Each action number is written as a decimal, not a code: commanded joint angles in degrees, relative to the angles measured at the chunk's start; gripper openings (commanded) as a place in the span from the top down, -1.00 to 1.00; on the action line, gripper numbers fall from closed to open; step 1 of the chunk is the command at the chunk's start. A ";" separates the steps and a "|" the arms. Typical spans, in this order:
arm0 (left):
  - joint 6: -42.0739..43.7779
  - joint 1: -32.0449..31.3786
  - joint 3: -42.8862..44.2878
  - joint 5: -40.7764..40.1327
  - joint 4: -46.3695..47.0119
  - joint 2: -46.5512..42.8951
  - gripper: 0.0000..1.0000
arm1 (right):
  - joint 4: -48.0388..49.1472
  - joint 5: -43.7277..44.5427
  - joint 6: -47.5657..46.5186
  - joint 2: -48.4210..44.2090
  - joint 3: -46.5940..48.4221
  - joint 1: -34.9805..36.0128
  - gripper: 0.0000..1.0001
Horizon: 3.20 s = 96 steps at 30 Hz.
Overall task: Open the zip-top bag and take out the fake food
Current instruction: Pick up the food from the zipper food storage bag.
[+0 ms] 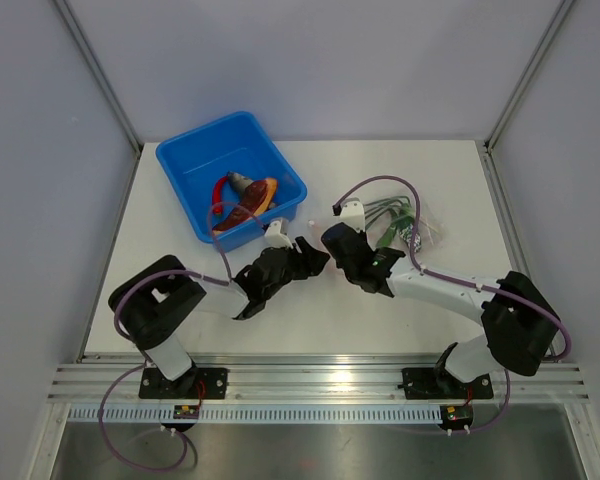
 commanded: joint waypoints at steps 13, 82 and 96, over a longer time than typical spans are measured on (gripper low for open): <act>-5.36 0.94 6.83 4.01 9.70 8.61 -0.21 | 7.66 -4.39 0.83 -6.99 -5.29 0.56 0.95; -8.61 6.04 23.44 7.09 -4.81 24.18 0.15 | 8.36 -5.18 2.14 -11.21 -8.28 0.56 0.95; -9.15 5.95 16.67 10.35 3.65 20.84 0.23 | 2.74 1.86 5.13 -3.66 -2.65 -1.81 1.00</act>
